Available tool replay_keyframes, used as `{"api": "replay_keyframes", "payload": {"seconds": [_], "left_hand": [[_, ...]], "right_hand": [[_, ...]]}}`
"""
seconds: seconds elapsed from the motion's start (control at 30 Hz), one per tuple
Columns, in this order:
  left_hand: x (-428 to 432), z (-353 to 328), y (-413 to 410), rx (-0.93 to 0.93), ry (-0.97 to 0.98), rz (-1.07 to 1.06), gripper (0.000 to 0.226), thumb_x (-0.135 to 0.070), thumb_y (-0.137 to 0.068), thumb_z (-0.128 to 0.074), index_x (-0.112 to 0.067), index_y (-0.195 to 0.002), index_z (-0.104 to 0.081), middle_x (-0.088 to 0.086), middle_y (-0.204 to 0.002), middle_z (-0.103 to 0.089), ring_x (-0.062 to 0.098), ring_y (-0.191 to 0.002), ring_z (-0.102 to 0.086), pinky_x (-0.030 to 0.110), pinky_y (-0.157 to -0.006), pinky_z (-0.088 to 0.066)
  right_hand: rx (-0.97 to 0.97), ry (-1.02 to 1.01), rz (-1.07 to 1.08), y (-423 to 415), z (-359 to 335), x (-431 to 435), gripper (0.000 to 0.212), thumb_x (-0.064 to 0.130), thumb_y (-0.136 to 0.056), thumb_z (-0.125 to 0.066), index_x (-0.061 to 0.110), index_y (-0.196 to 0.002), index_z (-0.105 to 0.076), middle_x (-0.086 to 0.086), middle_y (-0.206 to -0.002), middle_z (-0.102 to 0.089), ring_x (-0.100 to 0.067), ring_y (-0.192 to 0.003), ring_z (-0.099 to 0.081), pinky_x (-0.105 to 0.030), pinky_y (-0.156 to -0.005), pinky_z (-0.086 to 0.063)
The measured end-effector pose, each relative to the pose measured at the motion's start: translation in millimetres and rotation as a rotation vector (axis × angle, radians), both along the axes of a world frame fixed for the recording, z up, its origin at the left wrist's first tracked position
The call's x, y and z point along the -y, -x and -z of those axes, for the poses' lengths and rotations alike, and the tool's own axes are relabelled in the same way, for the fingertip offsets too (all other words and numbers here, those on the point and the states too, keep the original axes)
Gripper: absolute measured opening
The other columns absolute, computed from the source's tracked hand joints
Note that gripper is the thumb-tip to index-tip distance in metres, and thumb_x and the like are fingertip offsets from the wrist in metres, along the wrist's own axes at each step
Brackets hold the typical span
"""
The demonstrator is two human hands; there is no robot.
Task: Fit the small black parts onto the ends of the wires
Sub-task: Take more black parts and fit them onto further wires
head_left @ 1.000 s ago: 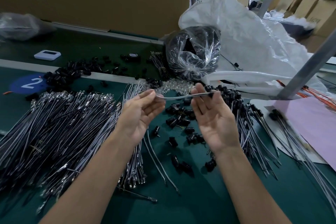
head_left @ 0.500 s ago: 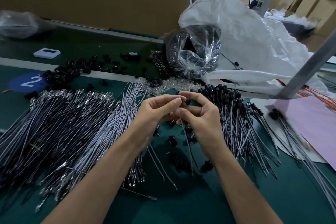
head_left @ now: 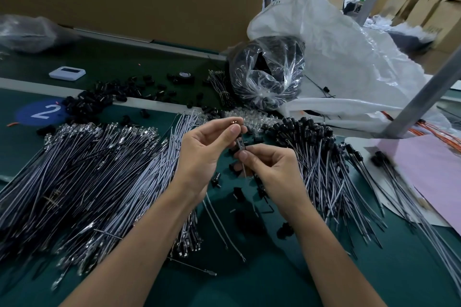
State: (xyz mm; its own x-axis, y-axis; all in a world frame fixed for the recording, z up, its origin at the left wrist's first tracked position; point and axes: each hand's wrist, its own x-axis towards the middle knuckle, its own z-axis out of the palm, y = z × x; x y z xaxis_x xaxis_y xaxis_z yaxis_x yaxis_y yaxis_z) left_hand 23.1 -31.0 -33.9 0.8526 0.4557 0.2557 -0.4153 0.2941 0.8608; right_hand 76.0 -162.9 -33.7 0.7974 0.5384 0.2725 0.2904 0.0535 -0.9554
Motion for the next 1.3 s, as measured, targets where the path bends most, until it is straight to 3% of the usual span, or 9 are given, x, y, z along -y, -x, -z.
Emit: {"api": "replay_keyframes", "payload": {"seconds": [0.2, 0.37, 0.57, 0.8, 0.97, 1.3], "left_hand": [[4, 0, 1, -0.042, -0.091, 0.001, 0.023, -0.023, -0.072, -0.075, -0.014, -0.093, -0.076, 0.008, -0.088, -0.077, 0.016, -0.084, -0.074, 0.021, -0.072, -0.057], [6, 1, 1, -0.081, -0.055, 0.015, 0.032, -0.025, -0.072, -0.075, -0.012, -0.101, -0.074, 0.010, -0.092, -0.077, 0.021, -0.089, -0.074, 0.029, -0.079, -0.059], [3, -4, 3, -0.016, -0.020, -0.071, 0.020, -0.021, -0.074, -0.074, -0.014, -0.093, -0.076, 0.004, -0.090, -0.077, 0.011, -0.087, -0.072, 0.018, -0.073, -0.053], [1, -3, 2, -0.062, 0.096, -0.116, 0.019, -0.019, -0.065, -0.079, -0.013, -0.083, -0.079, 0.008, -0.085, -0.077, 0.013, -0.078, -0.071, 0.019, -0.068, -0.053], [-1, -5, 3, -0.100, 0.151, -0.099, 0.013, -0.019, -0.059, -0.080, -0.015, -0.072, -0.079, 0.007, -0.080, -0.077, 0.011, -0.069, -0.070, 0.017, -0.062, -0.052], [-4, -6, 4, -0.104, 0.143, -0.018, 0.017, -0.023, -0.060, -0.078, -0.014, -0.075, -0.079, 0.005, -0.084, -0.077, 0.009, -0.070, -0.070, 0.016, -0.061, -0.052]], "right_hand": [[0.048, -0.025, 0.045, 0, 3, -2, 0.011, 0.009, -0.088, -0.069, 0.015, -0.084, -0.077, -0.009, -0.073, -0.075, -0.025, -0.068, -0.073, -0.028, -0.067, -0.059], [0.048, -0.028, 0.055, -1, 4, -1, 0.012, 0.010, -0.088, -0.069, 0.018, -0.085, -0.076, -0.007, -0.073, -0.075, -0.019, -0.068, -0.073, -0.025, -0.067, -0.058], [0.087, 0.031, 0.052, -2, 7, -4, 0.009, 0.008, -0.088, -0.070, 0.013, -0.083, -0.076, -0.007, -0.070, -0.074, -0.016, -0.064, -0.070, -0.026, -0.066, -0.057], [0.151, 0.042, 0.093, -2, 8, -3, 0.007, 0.008, -0.087, -0.071, 0.011, -0.087, -0.077, -0.007, -0.071, -0.074, -0.024, -0.066, -0.072, -0.038, -0.069, -0.060], [0.175, 0.045, 0.122, -3, 10, -3, 0.005, 0.009, -0.085, -0.073, 0.009, -0.088, -0.077, -0.003, -0.072, -0.075, -0.018, -0.067, -0.072, -0.030, -0.066, -0.059], [0.168, 0.029, 0.126, -2, 9, -2, 0.005, 0.006, -0.086, -0.072, 0.008, -0.088, -0.077, -0.007, -0.073, -0.075, -0.025, -0.069, -0.072, -0.039, -0.069, -0.060]]}}
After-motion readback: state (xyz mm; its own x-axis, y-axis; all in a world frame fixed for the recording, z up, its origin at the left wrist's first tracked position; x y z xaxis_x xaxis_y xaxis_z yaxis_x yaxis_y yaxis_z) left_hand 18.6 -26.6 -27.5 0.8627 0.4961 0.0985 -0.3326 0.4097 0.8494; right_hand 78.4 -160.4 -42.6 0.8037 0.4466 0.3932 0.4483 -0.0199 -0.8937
